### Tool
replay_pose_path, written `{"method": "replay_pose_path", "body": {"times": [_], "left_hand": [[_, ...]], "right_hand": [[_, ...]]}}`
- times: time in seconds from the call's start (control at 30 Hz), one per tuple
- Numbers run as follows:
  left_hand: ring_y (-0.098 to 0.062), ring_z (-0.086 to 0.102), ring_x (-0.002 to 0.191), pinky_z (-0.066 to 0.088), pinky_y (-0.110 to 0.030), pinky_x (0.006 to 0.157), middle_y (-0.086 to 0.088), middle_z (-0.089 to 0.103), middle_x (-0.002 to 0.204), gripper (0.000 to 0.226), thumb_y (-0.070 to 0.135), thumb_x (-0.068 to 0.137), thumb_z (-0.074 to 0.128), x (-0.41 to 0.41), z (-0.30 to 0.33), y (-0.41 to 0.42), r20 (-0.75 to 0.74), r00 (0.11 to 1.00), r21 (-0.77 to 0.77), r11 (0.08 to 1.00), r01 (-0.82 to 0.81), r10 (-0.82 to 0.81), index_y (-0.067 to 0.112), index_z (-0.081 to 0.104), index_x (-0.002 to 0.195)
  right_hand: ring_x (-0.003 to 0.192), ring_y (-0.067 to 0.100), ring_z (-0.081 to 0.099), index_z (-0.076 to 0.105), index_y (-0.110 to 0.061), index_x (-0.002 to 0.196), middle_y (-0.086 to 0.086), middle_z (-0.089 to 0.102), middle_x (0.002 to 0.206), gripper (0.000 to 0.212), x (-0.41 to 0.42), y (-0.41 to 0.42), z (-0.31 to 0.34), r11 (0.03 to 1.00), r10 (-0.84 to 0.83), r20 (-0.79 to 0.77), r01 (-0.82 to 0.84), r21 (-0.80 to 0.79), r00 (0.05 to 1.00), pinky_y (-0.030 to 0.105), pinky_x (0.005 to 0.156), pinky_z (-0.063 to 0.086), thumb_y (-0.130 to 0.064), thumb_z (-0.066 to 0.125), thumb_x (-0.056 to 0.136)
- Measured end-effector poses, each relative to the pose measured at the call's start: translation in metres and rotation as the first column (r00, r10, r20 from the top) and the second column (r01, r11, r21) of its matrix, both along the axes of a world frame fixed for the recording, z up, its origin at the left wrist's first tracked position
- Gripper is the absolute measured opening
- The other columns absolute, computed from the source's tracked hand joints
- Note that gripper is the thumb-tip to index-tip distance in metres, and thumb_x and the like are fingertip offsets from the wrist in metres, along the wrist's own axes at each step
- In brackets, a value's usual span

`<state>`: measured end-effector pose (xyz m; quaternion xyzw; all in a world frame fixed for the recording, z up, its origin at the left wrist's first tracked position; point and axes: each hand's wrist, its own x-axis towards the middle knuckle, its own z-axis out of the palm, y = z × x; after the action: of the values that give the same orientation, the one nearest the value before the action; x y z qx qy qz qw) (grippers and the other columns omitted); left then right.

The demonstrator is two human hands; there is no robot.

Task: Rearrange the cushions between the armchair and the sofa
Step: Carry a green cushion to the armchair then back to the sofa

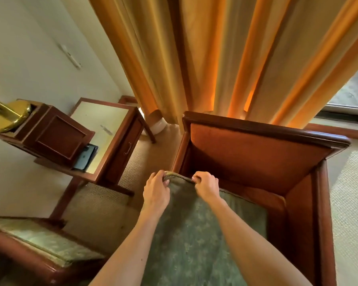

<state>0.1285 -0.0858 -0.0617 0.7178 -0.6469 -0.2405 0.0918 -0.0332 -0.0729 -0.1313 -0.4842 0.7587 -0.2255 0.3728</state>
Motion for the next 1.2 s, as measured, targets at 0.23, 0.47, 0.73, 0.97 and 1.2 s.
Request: {"method": "replay_pose_path", "body": {"times": [0.23,0.47,0.73,0.97,1.2], "left_hand": [[-0.01,0.064,0.086,0.049,-0.028,0.074,0.005,0.072,0.095,0.019,0.001,0.088,0.069,-0.046,0.064,0.037,-0.176,0.949,-0.256,0.943,0.211,-0.26,0.016,0.072,0.098],[-0.009,0.065,0.081,0.053,-0.031,0.071,0.007,0.069,0.092,0.017,0.0,0.086,0.067,-0.097,0.14,0.116,-0.237,0.613,-0.439,0.646,0.625,-0.754,0.015,0.069,0.095],[0.002,0.068,0.085,0.058,-0.019,0.072,0.016,0.07,0.093,0.034,-0.016,0.076,0.074,-0.009,0.168,0.168,-0.262,0.679,-0.501,0.698,0.512,-0.686,0.013,0.074,0.093],[0.003,0.066,0.098,0.053,-0.013,0.085,0.01,0.072,0.102,0.033,-0.019,0.073,0.074,0.036,0.223,0.176,-0.23,0.617,-0.656,0.588,0.474,-0.753,0.008,0.074,0.093],[0.003,0.038,0.136,0.042,-0.026,0.109,0.017,0.032,0.151,0.042,0.009,0.084,0.077,0.118,0.19,0.167,-0.268,0.701,-0.342,0.745,0.572,-0.661,0.036,0.052,0.103]], "right_hand": [[0.065,0.01,0.054,0.067,-0.025,0.113,-0.009,0.056,0.068,0.019,-0.056,0.054,0.057,0.985,-0.092,0.198,0.119,-0.127,0.976,0.028,0.066,0.04,-0.021,0.064,0.095],[0.083,0.009,0.054,0.074,-0.028,0.109,0.001,0.054,0.092,0.047,-0.117,0.17,0.143,0.9,-0.341,0.088,0.352,-0.259,0.936,0.031,0.081,0.044,-0.066,0.059,0.086],[0.138,0.015,0.033,0.048,-0.038,0.115,-0.016,0.043,0.145,0.066,-0.058,0.217,0.161,0.998,0.029,0.369,-0.005,-0.068,0.929,0.039,0.112,0.029,-0.077,0.071,0.067],[0.143,0.01,0.01,0.03,-0.045,0.143,-0.013,0.024,0.153,0.119,-0.037,0.2,0.204,0.945,0.255,-0.176,-0.284,-0.165,0.951,0.039,0.114,0.012,-0.073,0.085,0.042],[0.096,0.011,0.041,0.035,-0.026,0.11,-0.009,0.048,0.104,0.085,0.046,0.201,0.184,0.946,0.206,-0.191,-0.245,-0.214,0.96,0.036,0.087,0.028,-0.047,0.09,0.049]]}}
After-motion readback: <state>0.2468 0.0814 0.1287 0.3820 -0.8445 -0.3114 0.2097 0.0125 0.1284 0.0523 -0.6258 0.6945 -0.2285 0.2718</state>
